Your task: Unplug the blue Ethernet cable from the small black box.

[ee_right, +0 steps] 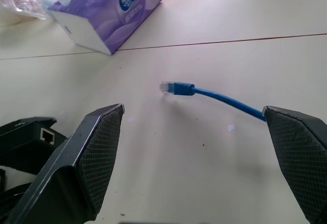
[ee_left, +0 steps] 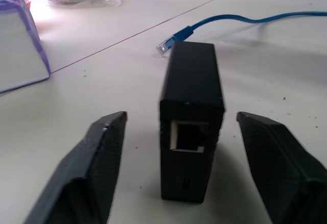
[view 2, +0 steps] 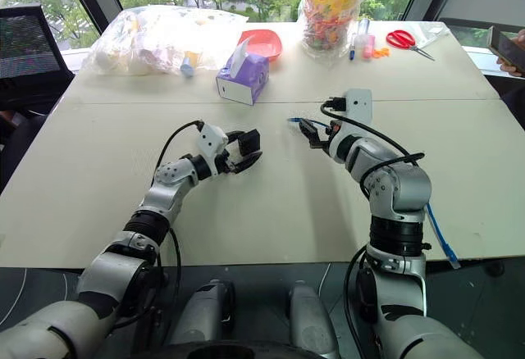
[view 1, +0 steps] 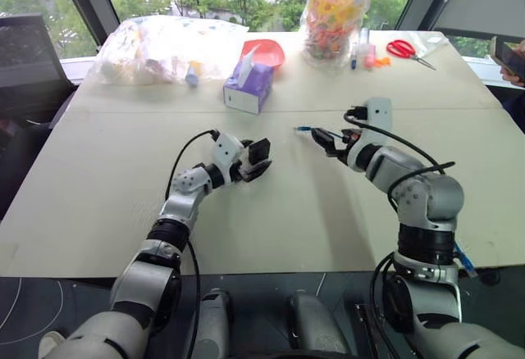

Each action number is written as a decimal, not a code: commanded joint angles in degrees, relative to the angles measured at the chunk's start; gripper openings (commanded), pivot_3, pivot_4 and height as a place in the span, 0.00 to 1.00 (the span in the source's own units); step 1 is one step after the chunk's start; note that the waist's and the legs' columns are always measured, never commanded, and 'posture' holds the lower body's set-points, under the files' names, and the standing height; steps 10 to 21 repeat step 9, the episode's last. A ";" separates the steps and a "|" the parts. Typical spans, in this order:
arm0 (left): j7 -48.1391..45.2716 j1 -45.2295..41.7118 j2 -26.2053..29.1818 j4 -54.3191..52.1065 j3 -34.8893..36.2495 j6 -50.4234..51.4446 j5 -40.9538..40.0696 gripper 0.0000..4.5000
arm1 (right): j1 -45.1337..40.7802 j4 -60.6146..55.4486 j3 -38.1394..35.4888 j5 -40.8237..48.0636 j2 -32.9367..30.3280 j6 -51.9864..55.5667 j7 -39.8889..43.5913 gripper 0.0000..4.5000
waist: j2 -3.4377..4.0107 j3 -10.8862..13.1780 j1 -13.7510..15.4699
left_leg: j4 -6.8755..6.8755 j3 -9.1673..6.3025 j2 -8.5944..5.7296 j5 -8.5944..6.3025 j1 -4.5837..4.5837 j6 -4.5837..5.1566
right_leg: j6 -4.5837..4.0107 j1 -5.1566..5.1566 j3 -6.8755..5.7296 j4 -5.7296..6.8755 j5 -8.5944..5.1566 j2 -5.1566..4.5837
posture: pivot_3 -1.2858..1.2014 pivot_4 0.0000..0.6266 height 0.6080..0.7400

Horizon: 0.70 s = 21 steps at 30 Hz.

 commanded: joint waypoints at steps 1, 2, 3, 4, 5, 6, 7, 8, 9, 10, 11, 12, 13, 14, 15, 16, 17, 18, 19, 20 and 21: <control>-2.56 2.93 4.55 -5.90 3.06 5.59 -2.59 1.00 | 3.18 -8.60 1.82 3.42 -3.28 1.95 4.36 1.00 | 0.00 0.00 -0.17 | -0.03 0.00 0.00 0.00 -0.01 0.00 | 0.00 -0.02 0.00 -0.01 0.00 0.00 | 0.52 0.24 0.96; -3.19 3.60 5.45 -8.22 3.46 7.62 -3.44 1.00 | 3.97 -10.01 2.10 4.27 -4.09 2.59 5.35 1.00 | 0.00 0.00 -0.27 | -0.05 0.00 0.02 0.00 -0.01 0.00 | -0.01 -0.02 0.00 -0.01 0.00 0.01 | 0.52 0.24 0.96; -3.70 4.27 6.31 -10.55 3.78 9.64 -4.21 1.00 | 4.68 -11.26 2.25 5.13 -4.89 3.14 6.34 1.00 | 0.00 0.00 -0.27 | -0.06 0.00 0.02 0.00 -0.01 0.00 | 0.00 -0.03 0.00 -0.01 0.00 0.01 | 0.52 0.24 0.96; -4.20 4.89 7.17 -12.73 4.13 11.31 -4.84 1.00 | 5.29 -12.32 2.35 6.03 -5.61 3.71 7.26 1.00 | 0.00 0.00 -0.21 | -0.06 -0.01 0.03 0.00 -0.01 0.00 | -0.01 -0.03 -0.01 0.00 0.00 0.01 | 0.52 0.24 0.96; -4.65 5.43 7.98 -14.70 4.51 13.10 -5.52 1.00 | 5.80 -13.14 2.38 6.91 -6.22 4.30 8.11 1.00 | 0.00 0.00 -0.08 | -0.04 -0.02 0.03 0.00 -0.01 0.00 | -0.01 -0.03 -0.01 0.00 0.00 0.01 | 0.52 0.24 0.96; -5.92 6.27 8.99 -17.87 4.93 16.29 -7.17 1.00 | 6.36 -13.89 2.31 8.16 -6.88 5.31 9.21 1.00 | 0.00 0.00 0.01 | -0.02 -0.03 0.03 0.00 -0.02 0.00 | 0.00 -0.02 -0.01 0.00 0.00 0.00 | 0.52 0.24 0.96; -7.51 7.11 10.00 -21.13 5.14 19.58 -8.91 1.00 | 6.97 -14.58 2.52 9.08 -7.60 5.88 10.25 1.00 | 0.00 0.01 0.03 | -0.01 -0.03 0.03 0.00 -0.03 0.00 | -0.01 -0.01 -0.01 -0.01 0.00 0.00 | 0.52 0.24 0.96; -8.63 7.87 10.85 -23.87 5.35 22.37 -10.22 1.00 | 7.63 -15.29 3.00 9.69 -8.40 6.05 11.27 1.00 | -0.01 0.01 0.19 | 0.00 -0.03 0.02 0.00 -0.04 0.00 | 0.00 0.00 -0.01 -0.02 0.00 -0.02 | 0.52 0.24 0.96; -9.16 8.39 11.44 -25.84 5.71 24.49 -11.26 1.00 | 8.27 -15.90 3.71 10.01 -9.28 5.98 12.13 1.00 | -0.01 0.01 0.19 | 0.02 -0.03 0.02 0.00 -0.04 0.00 | -0.01 0.02 -0.03 -0.04 0.00 -0.03 | 0.52 0.24 0.96; -9.16 8.39 11.44 -25.84 5.71 24.49 -11.26 1.00 | 8.27 -15.90 3.71 10.01 -9.28 5.98 12.13 1.00 | -0.01 0.01 0.19 | 0.02 -0.03 0.02 0.00 -0.04 0.00 | -0.01 0.02 -0.03 -0.04 0.00 -0.03 | 0.52 0.24 0.96; -9.16 8.39 11.44 -25.84 5.71 24.49 -11.26 1.00 | 8.27 -15.90 3.71 10.01 -9.28 5.98 12.13 1.00 | -0.01 0.01 0.19 | 0.02 -0.03 0.02 0.00 -0.04 0.00 | -0.01 0.02 -0.03 -0.04 0.00 -0.03 | 0.52 0.24 0.96; -9.16 8.39 11.44 -25.84 5.71 24.49 -11.26 1.00 | 8.27 -15.90 3.71 10.01 -9.28 5.98 12.13 1.00 | -0.01 0.01 0.19 | 0.02 -0.03 0.02 0.00 -0.04 0.00 | -0.01 0.02 -0.03 -0.04 0.00 -0.03 | 0.52 0.24 0.96; -9.16 8.39 11.44 -25.84 5.71 24.49 -11.26 1.00 | 8.27 -15.90 3.71 10.01 -9.28 5.98 12.13 1.00 | -0.01 0.01 0.19 | 0.02 -0.03 0.02 0.00 -0.04 0.00 | -0.01 0.02 -0.03 -0.04 0.00 -0.03 | 0.52 0.24 0.96; -9.16 8.39 11.44 -25.84 5.71 24.49 -11.26 1.00 | 8.27 -15.90 3.71 10.01 -9.28 5.98 12.13 1.00 | -0.01 0.01 0.19 | 0.02 -0.03 0.02 0.00 -0.04 0.00 | -0.01 0.02 -0.03 -0.04 0.00 -0.03 | 0.52 0.24 0.96; -9.16 8.39 11.44 -25.84 5.71 24.49 -11.26 1.00 | 8.27 -15.90 3.71 10.01 -9.28 5.98 12.13 1.00 | -0.01 0.01 0.19 | 0.02 -0.03 0.02 0.00 -0.04 0.00 | -0.01 0.02 -0.03 -0.04 0.00 -0.03 | 0.52 0.24 0.96; -9.16 8.39 11.44 -25.84 5.71 24.49 -11.26 1.00 | 8.27 -15.90 3.71 10.01 -9.28 5.98 12.13 1.00 | -0.01 0.01 0.19 | 0.02 -0.03 0.02 0.00 -0.04 0.00 | -0.01 0.02 -0.03 -0.04 0.00 -0.03 | 0.52 0.24 0.96; -9.16 8.39 11.44 -25.84 5.71 24.49 -11.26 1.00 | 8.27 -15.90 3.71 10.01 -9.28 5.98 12.13 1.00 | -0.01 0.01 0.19 | 0.02 -0.03 0.02 0.00 -0.04 0.00 | -0.01 0.02 -0.03 -0.04 0.00 -0.03 | 0.52 0.24 0.96; -9.16 8.39 11.44 -25.84 5.71 24.49 -11.26 1.00 | 8.27 -15.90 3.71 10.01 -9.28 5.98 12.13 1.00 | -0.01 0.01 0.19 | 0.02 -0.03 0.02 0.00 -0.04 0.00 | -0.01 0.02 -0.03 -0.04 0.00 -0.03 | 0.52 0.24 0.96; -9.16 8.39 11.44 -25.84 5.71 24.49 -11.26 1.00 | 8.27 -15.90 3.71 10.01 -9.28 5.98 12.13 1.00 | -0.01 0.01 0.19 | 0.02 -0.03 0.02 0.00 -0.04 0.00 | -0.01 0.02 -0.03 -0.04 0.00 -0.03 | 0.52 0.24 0.96; -9.16 8.39 11.44 -25.84 5.71 24.49 -11.26 1.00 | 8.27 -15.90 3.71 10.01 -9.28 5.98 12.13 1.00 | -0.01 0.01 0.19 | 0.02 -0.03 0.02 0.00 -0.04 0.00 | -0.01 0.02 -0.03 -0.04 0.00 -0.03 | 0.52 0.24 0.96; -9.16 8.39 11.44 -25.84 5.71 24.49 -11.26 1.00 | 8.27 -15.90 3.71 10.01 -9.28 5.98 12.13 1.00 | -0.01 0.01 0.19 | 0.02 -0.03 0.02 0.00 -0.04 0.00 | -0.01 0.02 -0.03 -0.04 0.00 -0.03 | 0.52 0.24 0.96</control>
